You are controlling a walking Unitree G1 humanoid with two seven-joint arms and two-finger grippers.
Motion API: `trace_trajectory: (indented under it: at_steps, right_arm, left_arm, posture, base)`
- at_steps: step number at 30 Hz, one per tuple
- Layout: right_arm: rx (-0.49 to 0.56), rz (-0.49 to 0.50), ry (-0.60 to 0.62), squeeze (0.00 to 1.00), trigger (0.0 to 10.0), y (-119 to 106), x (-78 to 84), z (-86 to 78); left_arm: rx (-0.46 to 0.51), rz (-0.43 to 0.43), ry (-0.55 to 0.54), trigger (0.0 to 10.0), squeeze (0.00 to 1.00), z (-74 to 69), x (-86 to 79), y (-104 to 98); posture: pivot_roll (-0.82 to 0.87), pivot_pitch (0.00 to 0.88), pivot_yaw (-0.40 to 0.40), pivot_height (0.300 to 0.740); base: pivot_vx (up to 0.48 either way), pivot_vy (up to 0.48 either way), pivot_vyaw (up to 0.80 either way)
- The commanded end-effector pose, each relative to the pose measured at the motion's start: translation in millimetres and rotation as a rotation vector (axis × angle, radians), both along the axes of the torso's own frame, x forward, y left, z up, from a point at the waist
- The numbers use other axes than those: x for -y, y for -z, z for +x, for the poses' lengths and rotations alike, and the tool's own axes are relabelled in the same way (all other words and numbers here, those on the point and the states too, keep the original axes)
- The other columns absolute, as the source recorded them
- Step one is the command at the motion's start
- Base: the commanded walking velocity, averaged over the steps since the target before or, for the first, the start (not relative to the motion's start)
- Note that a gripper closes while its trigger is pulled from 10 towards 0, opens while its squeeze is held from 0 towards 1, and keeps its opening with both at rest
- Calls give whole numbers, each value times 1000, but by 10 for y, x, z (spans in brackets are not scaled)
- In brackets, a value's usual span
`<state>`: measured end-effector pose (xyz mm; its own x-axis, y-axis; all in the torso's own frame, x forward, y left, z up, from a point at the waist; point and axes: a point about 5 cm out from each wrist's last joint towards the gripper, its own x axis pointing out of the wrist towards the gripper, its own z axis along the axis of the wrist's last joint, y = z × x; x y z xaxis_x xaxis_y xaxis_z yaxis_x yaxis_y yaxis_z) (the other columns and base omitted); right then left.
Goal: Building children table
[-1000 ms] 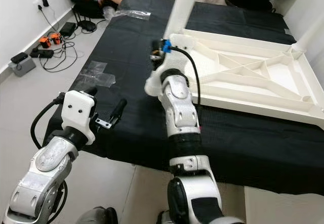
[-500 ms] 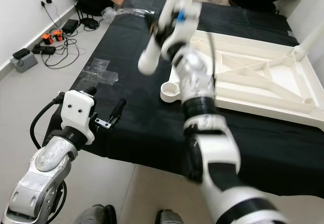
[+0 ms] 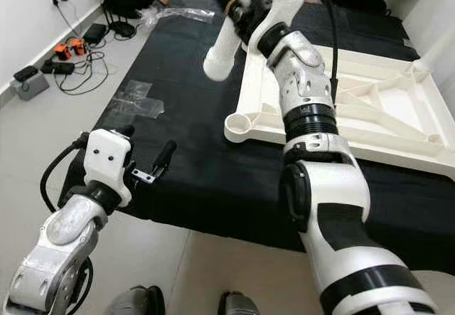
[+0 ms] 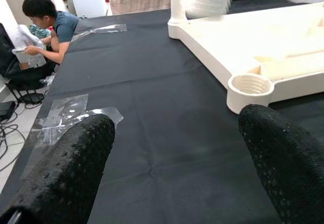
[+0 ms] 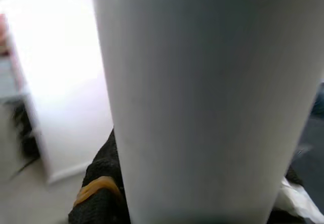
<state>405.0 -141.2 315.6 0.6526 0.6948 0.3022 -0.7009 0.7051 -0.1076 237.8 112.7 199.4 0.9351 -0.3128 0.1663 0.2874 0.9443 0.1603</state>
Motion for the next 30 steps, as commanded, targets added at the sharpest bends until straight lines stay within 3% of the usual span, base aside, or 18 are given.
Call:
trace_trajectory:
  at_steps: [1, 9, 22, 30]
  right_arm:
    - [-21, -65, -59, 0, 0, 129, 28, -17]
    - [-23, -142, -201, 0, 0, 156, 160, -88]
    - [61, -226, -66, 0, 0, -104, 445, -85]
    - [28, -203, -83, 0, 0, 8, 492, -93]
  left_arm:
    - [-19, 5, 13, 10000, 0, -46, 15, 22]
    - [-30, 12, 26, 10000, 0, -90, 6, 12]
    - [-46, 21, 43, 10000, 0, -179, 16, -43]
    - [-59, 28, 55, 10000, 0, -200, 7, -84]
  posture:
    - [113, 215, -90, 740]
    - [121, 224, -78, 740]
    - [135, 262, -65, 740]
    - [150, 309, -37, 740]
  base:
    - [0, 0, 0]
    - [0, 0, 0]
    - [0, 0, 0]
    - [0, 0, 0]
